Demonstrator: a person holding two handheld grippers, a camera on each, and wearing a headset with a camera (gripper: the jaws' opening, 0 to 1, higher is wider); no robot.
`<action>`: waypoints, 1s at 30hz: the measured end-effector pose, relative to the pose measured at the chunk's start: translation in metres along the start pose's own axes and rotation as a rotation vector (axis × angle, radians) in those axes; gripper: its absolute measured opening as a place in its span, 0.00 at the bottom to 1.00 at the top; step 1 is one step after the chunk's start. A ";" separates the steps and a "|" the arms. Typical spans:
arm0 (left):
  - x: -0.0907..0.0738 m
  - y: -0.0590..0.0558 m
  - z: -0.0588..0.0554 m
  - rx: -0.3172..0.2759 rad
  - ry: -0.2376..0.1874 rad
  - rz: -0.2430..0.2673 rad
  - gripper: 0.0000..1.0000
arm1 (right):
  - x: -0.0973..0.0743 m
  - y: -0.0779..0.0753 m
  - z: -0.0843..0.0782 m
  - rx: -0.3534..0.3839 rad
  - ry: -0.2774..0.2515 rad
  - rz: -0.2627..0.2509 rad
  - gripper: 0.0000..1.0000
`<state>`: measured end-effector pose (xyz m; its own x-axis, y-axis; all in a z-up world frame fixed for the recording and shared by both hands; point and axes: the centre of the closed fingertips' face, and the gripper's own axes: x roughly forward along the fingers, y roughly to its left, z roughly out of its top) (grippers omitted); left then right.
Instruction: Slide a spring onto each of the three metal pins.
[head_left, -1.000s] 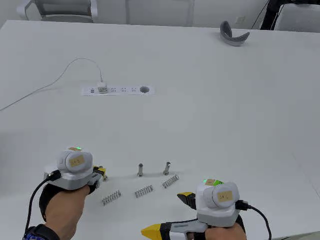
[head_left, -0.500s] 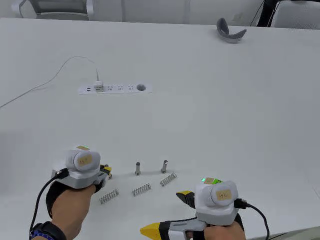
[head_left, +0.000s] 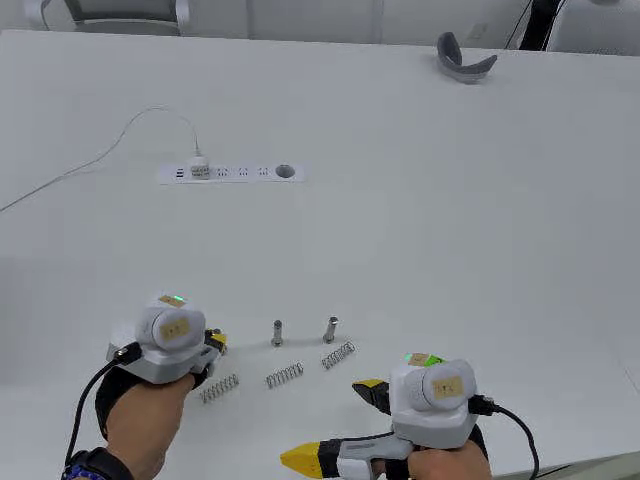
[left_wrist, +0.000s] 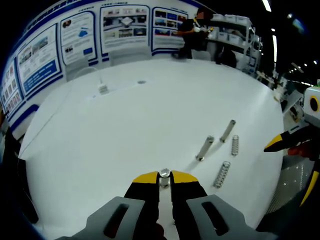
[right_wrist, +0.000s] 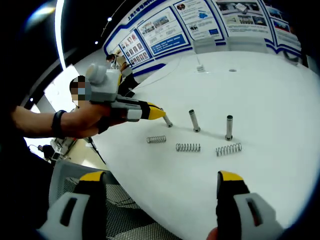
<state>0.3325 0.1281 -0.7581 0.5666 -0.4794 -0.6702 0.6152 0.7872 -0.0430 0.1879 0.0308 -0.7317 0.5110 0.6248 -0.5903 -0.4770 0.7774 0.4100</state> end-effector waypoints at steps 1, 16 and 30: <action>0.000 0.000 0.000 0.002 0.000 0.000 0.08 | 0.000 0.000 0.000 0.000 0.000 0.000 0.93; 0.002 -0.003 0.000 0.029 0.009 -0.006 0.08 | 0.000 0.000 0.000 0.002 -0.001 0.001 0.93; 0.002 -0.008 -0.013 -0.044 0.044 -0.032 0.19 | 0.002 0.003 0.000 0.001 -0.001 0.012 0.93</action>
<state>0.3211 0.1260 -0.7684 0.5218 -0.4880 -0.6997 0.6075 0.7884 -0.0968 0.1873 0.0342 -0.7319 0.5054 0.6345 -0.5847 -0.4827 0.7696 0.4179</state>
